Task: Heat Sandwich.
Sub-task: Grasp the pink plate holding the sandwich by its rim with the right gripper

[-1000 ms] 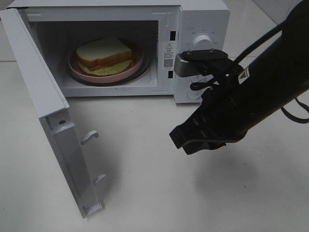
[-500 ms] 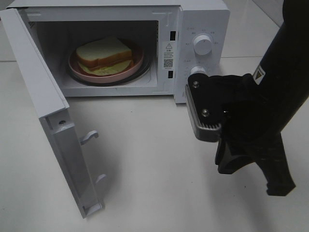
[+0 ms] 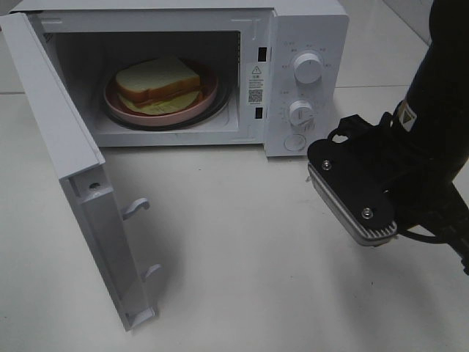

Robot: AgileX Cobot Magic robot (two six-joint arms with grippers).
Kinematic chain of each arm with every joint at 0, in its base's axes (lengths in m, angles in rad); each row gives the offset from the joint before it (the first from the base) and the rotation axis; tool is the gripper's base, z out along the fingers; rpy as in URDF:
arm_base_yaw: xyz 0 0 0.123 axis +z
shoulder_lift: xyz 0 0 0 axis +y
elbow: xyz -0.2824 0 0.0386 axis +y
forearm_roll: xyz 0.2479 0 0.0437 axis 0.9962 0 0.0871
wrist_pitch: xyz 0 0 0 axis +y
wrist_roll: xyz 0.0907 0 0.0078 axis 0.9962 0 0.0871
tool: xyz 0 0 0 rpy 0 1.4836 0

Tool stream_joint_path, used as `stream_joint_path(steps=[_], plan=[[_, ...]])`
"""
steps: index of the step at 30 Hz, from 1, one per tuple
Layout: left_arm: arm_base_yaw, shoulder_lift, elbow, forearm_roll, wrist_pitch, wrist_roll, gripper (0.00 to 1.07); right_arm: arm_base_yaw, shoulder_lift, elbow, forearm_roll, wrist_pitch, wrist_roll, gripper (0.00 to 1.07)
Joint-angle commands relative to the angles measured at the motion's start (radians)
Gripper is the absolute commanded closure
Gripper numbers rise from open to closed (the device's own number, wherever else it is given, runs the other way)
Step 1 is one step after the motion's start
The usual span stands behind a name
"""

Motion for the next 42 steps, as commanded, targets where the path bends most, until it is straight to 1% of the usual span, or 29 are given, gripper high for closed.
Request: stream_joint_path(steps=[1, 2, 3, 4, 5, 6, 7, 9, 10, 12, 20, 25, 29, 35, 40, 42], plan=[[0.003, -0.006, 0.001, 0.000, -0.009, 0.002, 0.09, 0.000, -0.007, -0.002, -0.024, -0.026, 0.007, 0.75], [0.003, -0.006, 0.001, 0.000, -0.009, 0.002, 0.09, 0.000, -0.007, -0.002, -0.025, -0.037, 0.019, 0.69], [0.003, -0.006, 0.001, 0.000, -0.009, 0.002, 0.09, 0.000, -0.007, -0.002, -0.026, -0.065, 0.050, 0.55], [0.003, -0.006, 0.001, 0.000, -0.009, 0.002, 0.09, 0.000, -0.007, -0.002, -0.027, -0.079, 0.067, 0.47], [0.003, -0.006, 0.001, 0.000, -0.009, 0.002, 0.09, 0.000, -0.007, -0.002, -0.027, -0.079, 0.067, 0.47], [0.003, -0.006, 0.001, 0.000, -0.009, 0.002, 0.09, 0.000, -0.007, -0.002, -0.029, -0.088, 0.081, 0.39], [0.003, -0.006, 0.001, 0.000, -0.009, 0.002, 0.09, 0.000, -0.007, -0.002, -0.029, -0.097, 0.101, 0.27], [0.003, -0.006, 0.001, 0.000, -0.009, 0.002, 0.09, 0.000, -0.007, -0.002, -0.029, -0.103, 0.123, 0.19], [0.003, -0.006, 0.001, 0.000, -0.009, 0.002, 0.09, 0.000, -0.007, -0.002, -0.029, -0.103, 0.123, 0.19], [0.003, -0.006, 0.001, 0.000, -0.009, 0.002, 0.09, 0.000, -0.007, -0.002, -0.029, -0.119, 0.150, 0.15], [0.003, -0.006, 0.001, 0.000, -0.009, 0.002, 0.09, 0.000, -0.007, -0.002, -0.033, -0.163, 0.159, 0.17], [0.003, -0.006, 0.001, 0.000, -0.009, 0.002, 0.09, 0.002, -0.007, -0.002, -0.034, -0.237, 0.130, 0.17], [0.003, -0.006, 0.001, 0.000, -0.009, 0.002, 0.09, 0.003, -0.007, -0.002, -0.033, -0.313, 0.063, 0.18], [0.003, -0.006, 0.001, 0.000, -0.009, 0.002, 0.09, 0.003, -0.004, -0.002, -0.033, -0.382, 0.048, 0.18], [0.003, -0.006, 0.001, 0.000, -0.009, 0.002, 0.09, 0.003, 0.033, -0.049, -0.030, -0.376, 0.026, 0.18], [0.003, -0.006, 0.001, 0.000, -0.009, 0.002, 0.09, 0.003, 0.067, -0.088, -0.024, -0.376, 0.026, 0.19]])
